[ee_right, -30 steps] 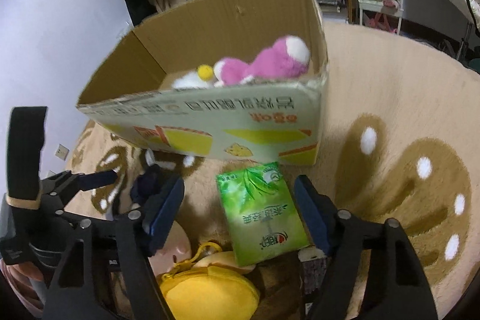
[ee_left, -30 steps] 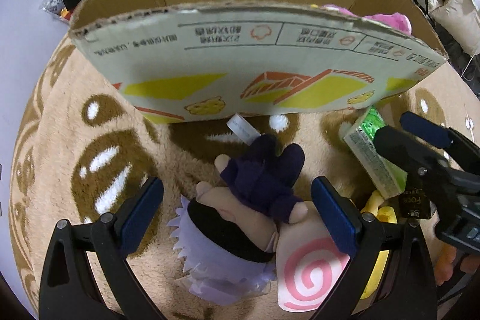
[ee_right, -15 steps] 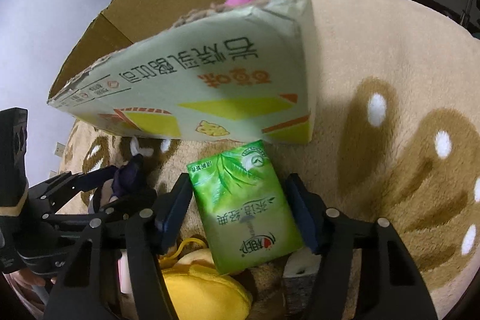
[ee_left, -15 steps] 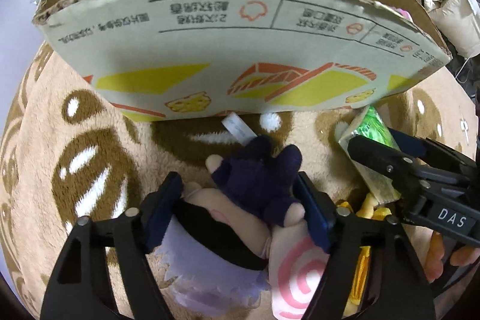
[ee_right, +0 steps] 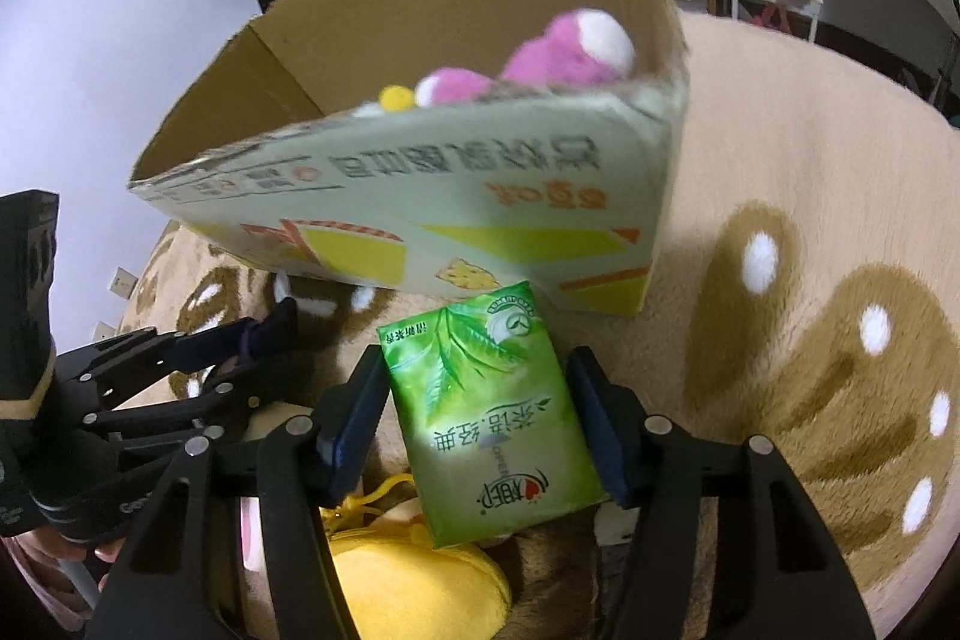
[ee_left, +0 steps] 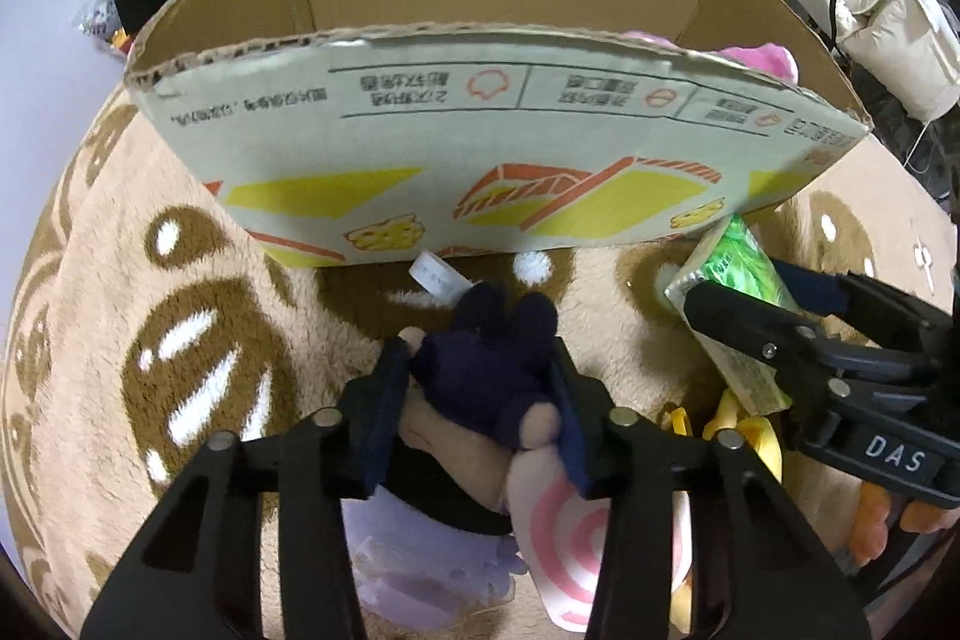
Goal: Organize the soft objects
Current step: 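Grasp the purple-haired doll with the left gripper while the right gripper grasps the green tissue pack, then lift the doll and tissue pack over the box and release both inside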
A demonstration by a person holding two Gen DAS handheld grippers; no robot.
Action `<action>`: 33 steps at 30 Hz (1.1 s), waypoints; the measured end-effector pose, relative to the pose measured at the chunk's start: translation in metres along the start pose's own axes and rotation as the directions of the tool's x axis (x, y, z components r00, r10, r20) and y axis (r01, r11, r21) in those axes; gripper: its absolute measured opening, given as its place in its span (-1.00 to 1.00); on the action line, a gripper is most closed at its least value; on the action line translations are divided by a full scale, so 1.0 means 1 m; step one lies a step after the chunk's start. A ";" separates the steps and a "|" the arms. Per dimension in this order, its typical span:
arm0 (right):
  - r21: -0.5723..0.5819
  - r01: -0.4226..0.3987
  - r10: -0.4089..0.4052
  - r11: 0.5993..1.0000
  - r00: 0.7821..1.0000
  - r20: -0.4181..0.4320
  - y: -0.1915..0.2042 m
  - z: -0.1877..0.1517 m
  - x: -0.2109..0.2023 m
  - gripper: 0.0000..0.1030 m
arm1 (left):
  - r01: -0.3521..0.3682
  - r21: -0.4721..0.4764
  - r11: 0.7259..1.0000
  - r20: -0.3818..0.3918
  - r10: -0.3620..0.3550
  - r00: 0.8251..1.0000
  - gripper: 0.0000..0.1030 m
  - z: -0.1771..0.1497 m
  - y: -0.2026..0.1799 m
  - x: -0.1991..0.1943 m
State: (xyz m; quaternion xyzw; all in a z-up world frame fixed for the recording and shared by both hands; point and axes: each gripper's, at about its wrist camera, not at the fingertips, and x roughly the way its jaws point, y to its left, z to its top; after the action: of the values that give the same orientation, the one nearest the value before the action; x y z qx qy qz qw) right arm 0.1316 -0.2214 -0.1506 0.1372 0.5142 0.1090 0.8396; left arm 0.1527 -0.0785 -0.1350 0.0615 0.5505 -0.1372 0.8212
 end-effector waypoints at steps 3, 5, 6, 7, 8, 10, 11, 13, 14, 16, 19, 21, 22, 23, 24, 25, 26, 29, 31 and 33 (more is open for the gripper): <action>-0.025 -0.003 0.004 1.000 1.000 0.022 0.005 0.000 -0.005 0.24 | -0.012 0.009 1.000 0.026 0.012 1.000 -0.34 0.001 -0.009 -0.009; -0.029 -0.009 0.010 1.000 0.999 0.037 0.007 0.000 -0.011 0.24 | -0.007 -0.006 1.000 0.041 0.008 0.999 -0.36 -0.001 -0.008 -0.016; -0.030 -0.013 0.014 0.999 0.999 0.045 0.008 -0.001 -0.014 0.24 | -0.005 -0.009 1.000 0.046 0.006 0.999 -0.38 -0.002 -0.005 -0.019; -0.031 -0.016 0.017 0.999 0.998 0.056 0.009 -0.001 -0.017 0.24 | -0.002 -0.015 1.000 0.050 0.003 0.999 -0.38 -0.003 -0.004 -0.021; -0.032 -0.016 0.018 0.999 0.998 0.060 0.010 -0.001 -0.019 0.24 | -0.001 -0.022 1.000 0.053 0.002 0.999 -0.38 -0.003 -0.001 -0.022; -0.032 -0.018 0.020 0.999 0.998 0.067 0.008 -0.002 -0.024 0.24 | -0.005 -0.039 0.999 0.061 0.007 0.998 -0.38 -0.005 0.006 -0.027; -0.032 -0.018 0.020 0.999 0.997 0.070 0.008 -0.002 -0.025 0.24 | -0.004 -0.049 0.999 0.065 0.007 0.998 -0.38 -0.005 0.008 -0.029; -0.034 -0.016 0.019 0.999 0.997 0.072 0.009 -0.004 -0.028 0.24 | 0.008 -0.074 0.997 0.070 -0.003 0.998 -0.38 -0.009 0.014 -0.029; -0.035 -0.016 0.018 0.999 0.997 0.072 0.007 -0.004 -0.029 0.24 | 0.013 -0.081 0.997 0.071 -0.007 0.997 -0.38 -0.009 0.014 -0.031; -0.039 -0.014 0.017 0.999 0.997 0.078 0.008 -0.004 -0.032 0.24 | 0.007 -0.090 0.996 0.087 0.001 0.996 -0.39 -0.005 0.020 -0.034; -0.058 -0.014 0.021 0.998 0.994 0.111 0.010 -0.005 -0.040 0.24 | 0.001 -0.093 0.996 0.132 0.012 0.991 -0.42 -0.007 0.022 -0.044; -0.069 -0.022 0.032 0.997 0.990 0.138 0.013 -0.005 -0.047 0.23 | -0.003 -0.096 0.995 0.165 0.019 0.986 -0.42 -0.012 0.024 -0.053; -0.072 -0.028 0.039 0.997 0.988 0.147 0.013 -0.005 -0.050 0.23 | -0.004 -0.097 0.995 0.184 0.022 0.983 -0.42 -0.012 0.025 -0.057; -0.077 -0.039 0.051 0.996 0.985 0.163 0.014 -0.005 -0.054 0.23 | -0.006 -0.101 0.995 0.211 0.027 0.977 -0.42 -0.014 0.026 -0.065; -0.082 -0.043 0.057 0.996 0.982 0.179 0.015 -0.006 -0.057 0.23 | -0.007 -0.104 0.995 0.233 0.031 0.972 -0.42 -0.015 0.028 -0.072; -0.092 -0.044 0.061 0.995 0.978 0.199 0.017 -0.006 -0.062 0.23 | -0.008 -0.108 0.994 0.258 0.036 0.966 -0.42 -0.018 0.030 -0.078; -0.099 -0.046 0.066 0.994 0.975 0.213 0.018 -0.006 -0.066 0.23 | -0.008 -0.113 0.994 0.289 0.040 0.957 -0.42 -0.020 0.032 -0.087; -0.122 -0.057 0.087 0.991 0.961 0.262 0.024 -0.006 -0.079 0.23 | -0.008 -0.129 0.992 0.372 0.056 0.927 -0.42 -0.025 0.036 -0.109; -0.136 -0.057 0.094 0.989 0.953 0.289 0.028 -0.008 -0.088 0.23 | 0.006 -0.135 0.991 0.419 0.052 0.907 -0.42 -0.023 0.036 -0.121; -0.148 -0.049 0.095 0.988 0.942 0.321 0.032 -0.009 -0.096 0.23 | 0.009 -0.136 0.991 0.464 0.055 0.884 -0.42 -0.023 0.033 -0.133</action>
State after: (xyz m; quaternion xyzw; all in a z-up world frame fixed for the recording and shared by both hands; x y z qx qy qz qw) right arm 0.0795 -0.2211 -0.0634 0.1139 0.3537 0.1508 0.9161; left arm 0.0948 -0.0201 -0.0227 -0.0222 0.3440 -0.1009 0.9333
